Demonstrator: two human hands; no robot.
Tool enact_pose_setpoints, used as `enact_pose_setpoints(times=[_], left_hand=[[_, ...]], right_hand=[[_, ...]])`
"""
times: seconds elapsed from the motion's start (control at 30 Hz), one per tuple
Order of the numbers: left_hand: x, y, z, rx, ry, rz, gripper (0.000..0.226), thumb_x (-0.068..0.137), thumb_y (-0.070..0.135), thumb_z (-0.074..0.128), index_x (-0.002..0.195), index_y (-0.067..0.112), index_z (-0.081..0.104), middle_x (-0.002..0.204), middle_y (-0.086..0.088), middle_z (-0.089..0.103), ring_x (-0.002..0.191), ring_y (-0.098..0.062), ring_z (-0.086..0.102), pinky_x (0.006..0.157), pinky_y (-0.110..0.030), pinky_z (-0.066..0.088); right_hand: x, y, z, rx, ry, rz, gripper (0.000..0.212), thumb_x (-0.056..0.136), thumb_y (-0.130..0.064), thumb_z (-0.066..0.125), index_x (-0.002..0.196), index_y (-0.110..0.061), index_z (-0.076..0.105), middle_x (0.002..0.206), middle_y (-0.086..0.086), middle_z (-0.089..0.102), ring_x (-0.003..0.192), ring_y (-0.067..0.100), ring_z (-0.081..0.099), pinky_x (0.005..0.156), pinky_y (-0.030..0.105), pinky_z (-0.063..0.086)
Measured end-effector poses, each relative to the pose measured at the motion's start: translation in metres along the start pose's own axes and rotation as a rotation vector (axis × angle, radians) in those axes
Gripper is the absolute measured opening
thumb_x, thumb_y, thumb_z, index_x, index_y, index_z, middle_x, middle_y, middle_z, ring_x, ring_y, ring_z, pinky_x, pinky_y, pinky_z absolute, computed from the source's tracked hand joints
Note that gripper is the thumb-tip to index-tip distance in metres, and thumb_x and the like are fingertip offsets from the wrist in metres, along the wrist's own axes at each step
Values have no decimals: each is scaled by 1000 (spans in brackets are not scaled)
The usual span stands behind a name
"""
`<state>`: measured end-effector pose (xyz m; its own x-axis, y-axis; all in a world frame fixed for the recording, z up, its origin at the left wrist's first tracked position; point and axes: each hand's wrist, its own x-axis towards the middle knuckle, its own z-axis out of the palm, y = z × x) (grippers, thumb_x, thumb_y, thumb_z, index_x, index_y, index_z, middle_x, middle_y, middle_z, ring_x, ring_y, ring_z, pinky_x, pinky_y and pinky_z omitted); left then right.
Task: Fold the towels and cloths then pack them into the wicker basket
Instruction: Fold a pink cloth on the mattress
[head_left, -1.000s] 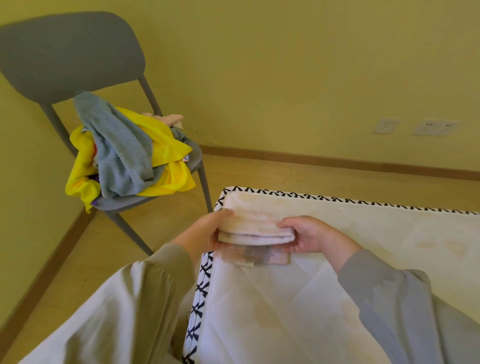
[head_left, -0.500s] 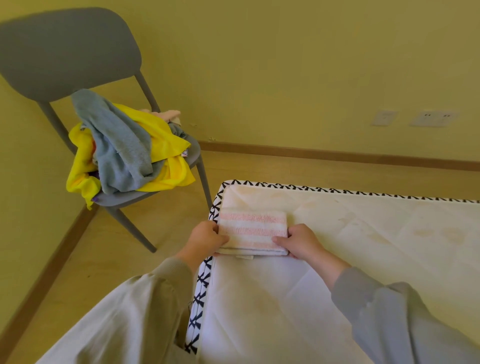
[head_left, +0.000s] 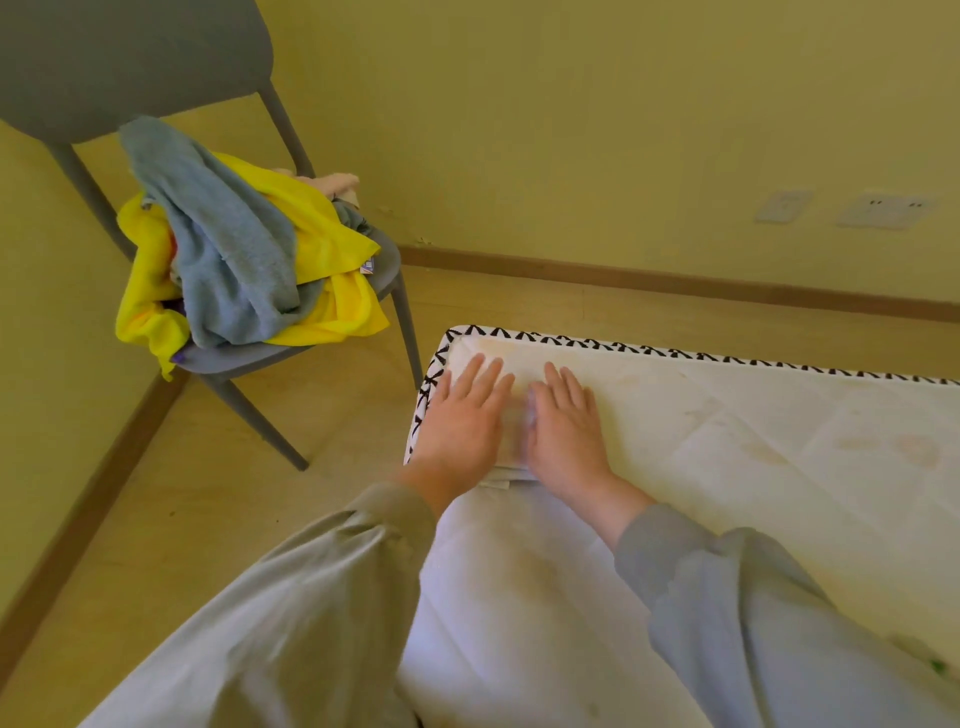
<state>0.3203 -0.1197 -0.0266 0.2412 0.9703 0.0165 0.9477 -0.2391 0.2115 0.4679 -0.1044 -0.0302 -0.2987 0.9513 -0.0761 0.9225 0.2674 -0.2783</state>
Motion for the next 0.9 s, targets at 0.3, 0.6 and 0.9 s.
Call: enact_pose_setpoints(times=[0.3,0.6,0.9], left_hand=[[-10,-2,32,114,-220,-113,59,102,39,15,151,21,-12,159,3,-17,145,-17,-19,117,-45,-6],[-14,-11,36,153,-236,-122,63,100,47,11,149,20,-17,158,2,-20,145,-16,-19,119,-47,0],[-14,-18,19,163,-348,-113,68,99,52,11,150,15,-15,157,0,-21,144,-15,-20,119,-46,0]], right_hand=[[-2,18,40,-127,-26,-40,66,91,-42,10,149,-15,25,158,1,17,147,18,9,116,45,4],[-2,29,45,-147,-30,-72,70,89,-48,10,151,-16,16,160,-1,8,147,13,3,116,45,3],[-5,36,35,-52,-127,3,75,89,-57,7,152,-18,-1,159,-4,-11,145,10,-13,117,41,-2]])
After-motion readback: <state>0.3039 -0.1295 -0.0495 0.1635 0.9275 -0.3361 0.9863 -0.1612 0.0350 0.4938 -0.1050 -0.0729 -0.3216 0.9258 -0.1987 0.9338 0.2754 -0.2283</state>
